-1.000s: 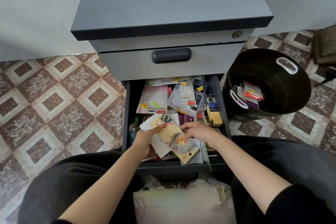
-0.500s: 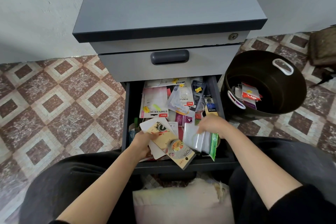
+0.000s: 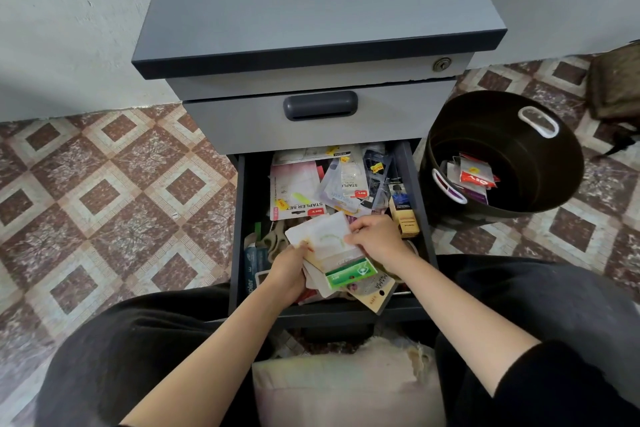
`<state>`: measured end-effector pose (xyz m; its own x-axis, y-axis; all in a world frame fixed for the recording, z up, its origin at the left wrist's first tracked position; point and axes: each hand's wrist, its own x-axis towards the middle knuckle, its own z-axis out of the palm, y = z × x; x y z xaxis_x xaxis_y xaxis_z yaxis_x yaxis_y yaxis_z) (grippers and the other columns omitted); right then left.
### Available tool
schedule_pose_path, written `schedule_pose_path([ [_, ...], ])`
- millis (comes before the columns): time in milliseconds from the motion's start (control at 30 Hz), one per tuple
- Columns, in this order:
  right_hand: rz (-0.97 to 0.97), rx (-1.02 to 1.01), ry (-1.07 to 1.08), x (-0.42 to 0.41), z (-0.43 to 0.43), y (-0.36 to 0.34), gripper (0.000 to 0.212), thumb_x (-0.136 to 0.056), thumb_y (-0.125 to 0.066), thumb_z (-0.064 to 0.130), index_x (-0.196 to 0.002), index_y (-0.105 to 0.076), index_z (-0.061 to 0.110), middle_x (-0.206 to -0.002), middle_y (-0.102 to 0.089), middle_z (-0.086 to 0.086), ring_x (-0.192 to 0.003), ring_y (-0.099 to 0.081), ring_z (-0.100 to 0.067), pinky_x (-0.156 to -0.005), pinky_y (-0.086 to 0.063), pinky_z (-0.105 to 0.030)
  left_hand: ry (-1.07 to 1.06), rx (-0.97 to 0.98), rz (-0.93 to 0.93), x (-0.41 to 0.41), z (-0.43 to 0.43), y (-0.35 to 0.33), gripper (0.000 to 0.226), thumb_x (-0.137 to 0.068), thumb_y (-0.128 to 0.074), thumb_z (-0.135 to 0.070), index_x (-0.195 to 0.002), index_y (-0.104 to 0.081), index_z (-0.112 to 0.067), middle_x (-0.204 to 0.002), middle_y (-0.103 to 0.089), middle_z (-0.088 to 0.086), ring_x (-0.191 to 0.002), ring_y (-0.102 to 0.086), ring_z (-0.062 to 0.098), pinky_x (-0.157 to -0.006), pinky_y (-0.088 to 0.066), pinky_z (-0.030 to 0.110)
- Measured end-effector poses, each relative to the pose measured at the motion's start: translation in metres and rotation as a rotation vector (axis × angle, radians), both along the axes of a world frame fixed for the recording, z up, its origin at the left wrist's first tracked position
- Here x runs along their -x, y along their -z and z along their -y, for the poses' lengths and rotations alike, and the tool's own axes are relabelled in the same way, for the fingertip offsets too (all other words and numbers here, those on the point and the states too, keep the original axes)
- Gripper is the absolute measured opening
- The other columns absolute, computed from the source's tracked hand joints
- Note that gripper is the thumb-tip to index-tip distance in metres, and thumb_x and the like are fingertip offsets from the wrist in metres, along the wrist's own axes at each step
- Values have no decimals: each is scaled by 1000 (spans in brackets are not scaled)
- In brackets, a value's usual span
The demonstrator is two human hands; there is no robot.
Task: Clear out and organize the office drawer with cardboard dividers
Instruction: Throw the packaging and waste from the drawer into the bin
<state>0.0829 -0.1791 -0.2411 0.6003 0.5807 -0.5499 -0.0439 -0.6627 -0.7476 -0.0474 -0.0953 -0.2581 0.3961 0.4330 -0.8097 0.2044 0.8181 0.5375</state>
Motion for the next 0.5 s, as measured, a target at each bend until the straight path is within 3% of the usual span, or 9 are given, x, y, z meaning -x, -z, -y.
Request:
schedule_pose_path([
  [100,79,29,-73,4,0,2,21,-76,-74,9,-66,-61,21,-69,-61,4,-68,-57,-18,-77,-54,-38,70,-1,33,-1,0,-5,26,-100,-39,-22,-108,-56,-3,-94,-66,11,-85,-63,23,-76,-51,38],
  [200,88,29,-108,7,1,1,13,-78,-73,12,-74,-64,19,-72,-61,6,-68,-57,-13,-76,-52,-33,191,-68,26,1,4,-6,28,-91,-53,0,-119,-51,1,-105,-66,14,-89,-64,26,-74,-54,39],
  [233,91,29,-114,8,2,1,9,-79,-73,13,-83,-67,17,-80,-63,5,-75,-58,-13,-78,-50,-31,184,-77,13,1,5,-5,34,-88,-53,7,-121,-49,2,-110,-64,17,-89,-64,27,-74,-54,40],
  [267,104,33,-126,8,2,1,17,-79,-73,14,-96,-68,17,-93,-65,3,-86,-58,-13,-82,-48,-29,171,-86,3,1,6,-4,36,-87,-53,10,-121,-49,1,-114,-62,19,-89,-64,28,-74,-54,41],
  [367,96,86,-159,8,2,0,67,-79,-73,22,-139,-42,21,-137,-46,-5,-123,-45,-19,-101,-38,-33,160,-102,4,2,8,-5,37,-87,-53,10,-122,-48,-1,-112,-63,17,-88,-64,26,-66,-55,37],
  [433,4,103,-148,8,0,-6,86,-79,-73,22,-149,-21,20,-151,-29,-5,-137,-30,-23,-109,-29,-39,151,-112,26,1,8,-8,37,-87,-52,9,-121,-48,-4,-108,-64,14,-90,-64,26,-68,-55,37],
  [500,-81,92,-115,8,-2,-11,86,-80,-72,20,-149,-20,17,-151,-29,-5,-137,-31,-23,-108,-31,-38,126,-120,47,0,8,-9,39,-86,-53,8,-123,-48,-3,-111,-64,16,-96,-63,29,-77,-54,42],
])
